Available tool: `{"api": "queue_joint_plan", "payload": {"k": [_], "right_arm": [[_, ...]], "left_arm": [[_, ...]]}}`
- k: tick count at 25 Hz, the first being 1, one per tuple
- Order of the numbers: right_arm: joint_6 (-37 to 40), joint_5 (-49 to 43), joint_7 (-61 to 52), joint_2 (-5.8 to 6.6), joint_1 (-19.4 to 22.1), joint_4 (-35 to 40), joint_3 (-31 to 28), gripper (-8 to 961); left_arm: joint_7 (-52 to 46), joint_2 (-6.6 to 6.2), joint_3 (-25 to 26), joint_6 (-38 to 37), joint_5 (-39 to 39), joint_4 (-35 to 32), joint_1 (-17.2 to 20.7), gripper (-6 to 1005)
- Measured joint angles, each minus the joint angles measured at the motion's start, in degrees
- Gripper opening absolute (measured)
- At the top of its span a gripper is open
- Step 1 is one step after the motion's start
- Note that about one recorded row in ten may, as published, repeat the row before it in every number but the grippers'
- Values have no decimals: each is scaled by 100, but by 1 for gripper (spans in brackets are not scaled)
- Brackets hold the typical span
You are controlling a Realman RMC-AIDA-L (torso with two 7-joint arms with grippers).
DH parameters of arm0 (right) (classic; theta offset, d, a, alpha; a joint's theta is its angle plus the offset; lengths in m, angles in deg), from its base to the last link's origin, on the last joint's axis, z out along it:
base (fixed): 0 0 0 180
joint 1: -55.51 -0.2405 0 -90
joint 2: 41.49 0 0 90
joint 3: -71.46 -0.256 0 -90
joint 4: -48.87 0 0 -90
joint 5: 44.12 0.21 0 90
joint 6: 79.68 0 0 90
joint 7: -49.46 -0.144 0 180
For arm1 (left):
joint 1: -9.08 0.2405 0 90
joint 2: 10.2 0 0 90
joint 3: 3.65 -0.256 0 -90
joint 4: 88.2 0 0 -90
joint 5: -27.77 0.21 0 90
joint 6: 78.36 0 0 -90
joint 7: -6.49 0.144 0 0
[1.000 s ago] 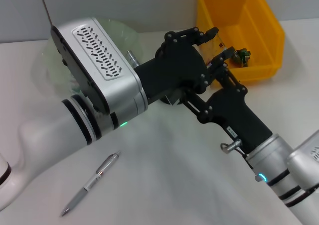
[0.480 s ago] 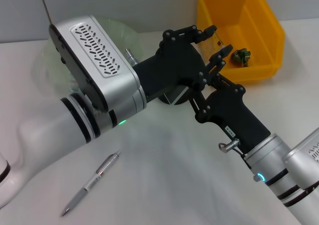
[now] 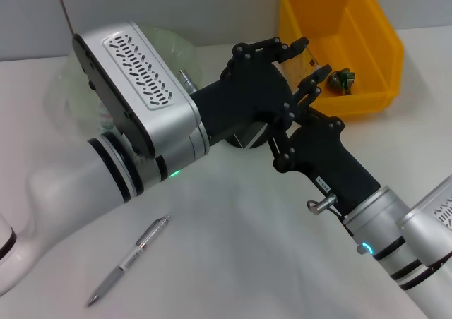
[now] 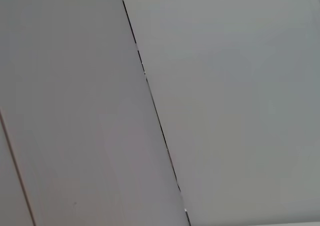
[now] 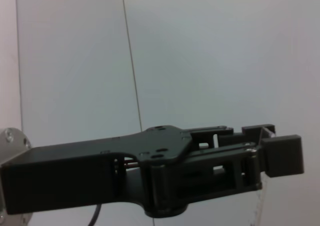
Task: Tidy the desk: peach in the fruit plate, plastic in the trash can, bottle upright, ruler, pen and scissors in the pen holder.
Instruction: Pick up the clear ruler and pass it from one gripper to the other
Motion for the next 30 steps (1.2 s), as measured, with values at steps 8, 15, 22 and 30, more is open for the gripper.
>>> {"api": "queue_joint_plan", "payload": {"k": [8,15,22,30], "right_arm": [[-10,-25,0,0,-23,7,-83,144],[-18,-26,0,0,24,-14,-196,116],[228,-27,427,1,184,-251,-351,85],[187,-11,626,25,217,-357,-459,31]], "left_arm": [[-19,0,-10,0,-13,20,-1,424],[-13,0,-31,-46,-77,65,-23,426],[25,0,-32,-140,-78,175,-72,428],[246,0,4,-647,-326,438,-153,431]]}}
